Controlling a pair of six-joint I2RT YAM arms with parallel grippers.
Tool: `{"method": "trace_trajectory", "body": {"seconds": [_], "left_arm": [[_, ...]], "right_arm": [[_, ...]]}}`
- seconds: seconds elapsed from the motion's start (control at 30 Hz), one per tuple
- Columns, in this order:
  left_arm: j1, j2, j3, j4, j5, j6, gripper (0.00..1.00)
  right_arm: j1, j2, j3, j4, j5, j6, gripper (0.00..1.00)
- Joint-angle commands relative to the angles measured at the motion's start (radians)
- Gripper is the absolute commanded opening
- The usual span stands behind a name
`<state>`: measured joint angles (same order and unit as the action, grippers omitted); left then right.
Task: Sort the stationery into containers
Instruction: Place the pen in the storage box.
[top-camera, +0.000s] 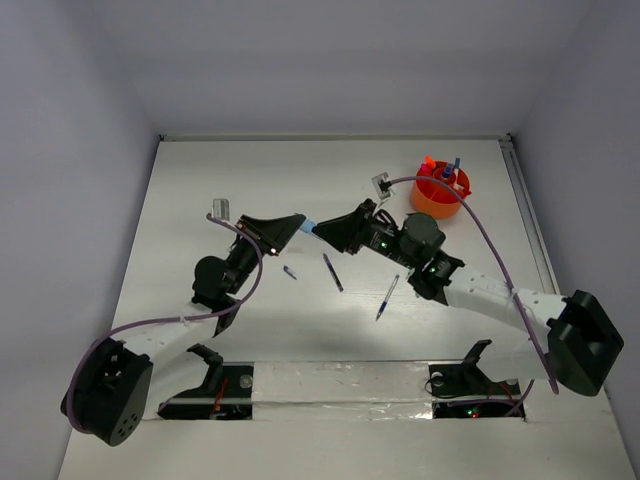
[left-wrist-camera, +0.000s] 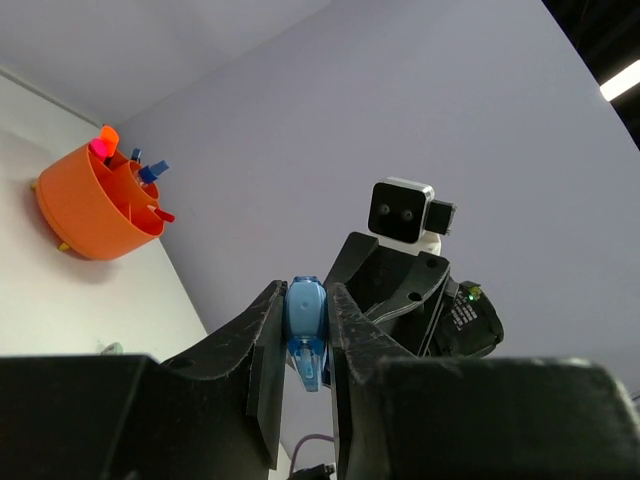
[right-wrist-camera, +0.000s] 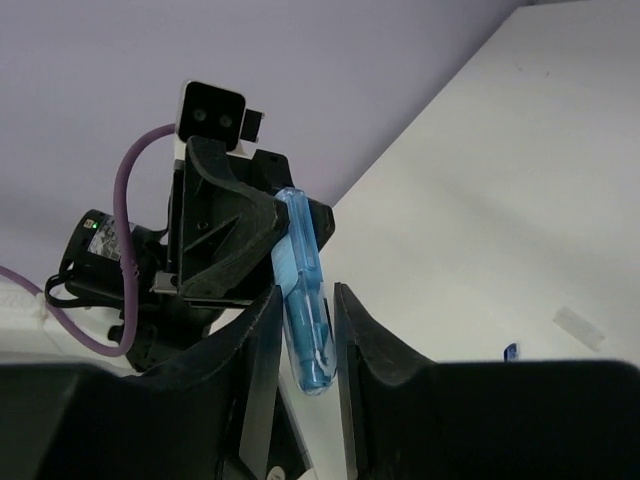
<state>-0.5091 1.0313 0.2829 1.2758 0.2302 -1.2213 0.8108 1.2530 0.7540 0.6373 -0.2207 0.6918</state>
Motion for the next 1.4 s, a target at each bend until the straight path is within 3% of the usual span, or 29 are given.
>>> {"method": "trace_trajectory", "body": {"seconds": [0.0, 0.17, 0.37, 0.53, 0.67, 0.73, 0.93, 0.97, 1.17, 1.3, 1.37], "left_arm": [[-0.005, -0.028, -0.016, 0.154, -0.002, -0.003, 0.0], [-0.005, -0.04, -0.017, 0.157, -0.009, 0.005, 0.0], [-0.005, -0.054, -0.019, 0.154, -0.026, 0.014, 0.0], [-0.005, -0.048, -0.017, 0.157, -0.025, 0.016, 0.0], [-0.005, -0.051, -0.018, 0.136, -0.014, 0.026, 0.01], [-0.005, -0.057, -0.011, 0.081, 0.001, 0.051, 0.07], [-0.005, -0.068, 0.001, 0.021, 0.024, 0.091, 0.5], [-0.005, -0.068, 0.004, 0.013, 0.032, 0.1, 0.62], [-0.005, -0.099, 0.036, -0.097, 0.046, 0.163, 0.97], [-0.005, -0.154, 0.094, -0.327, 0.023, 0.304, 0.99], [-0.005, -0.168, 0.116, -0.435, 0.017, 0.387, 0.99]], "right_arm": [[-0.004, 0.016, 0.061, 0.07, -0.009, 0.014, 0.31], [-0.004, 0.037, 0.08, 0.053, -0.035, 0.015, 0.36], [-0.004, 0.06, 0.085, 0.062, -0.071, 0.037, 0.34], [-0.004, 0.068, 0.068, 0.11, -0.08, 0.066, 0.04], [-0.004, 0.028, 0.047, 0.096, -0.017, 0.045, 0.0], [-0.004, -0.004, 0.056, 0.047, -0.003, 0.006, 0.0], [-0.004, -0.047, 0.102, -0.083, 0.049, -0.06, 0.0], [-0.004, -0.053, 0.105, -0.099, 0.058, -0.066, 0.0], [-0.033, -0.079, 0.165, -0.292, 0.092, -0.132, 0.0], [-0.116, -0.124, 0.248, -0.568, 0.133, -0.225, 0.0], [-0.229, -0.145, 0.296, -0.725, 0.094, -0.264, 0.0]]}}
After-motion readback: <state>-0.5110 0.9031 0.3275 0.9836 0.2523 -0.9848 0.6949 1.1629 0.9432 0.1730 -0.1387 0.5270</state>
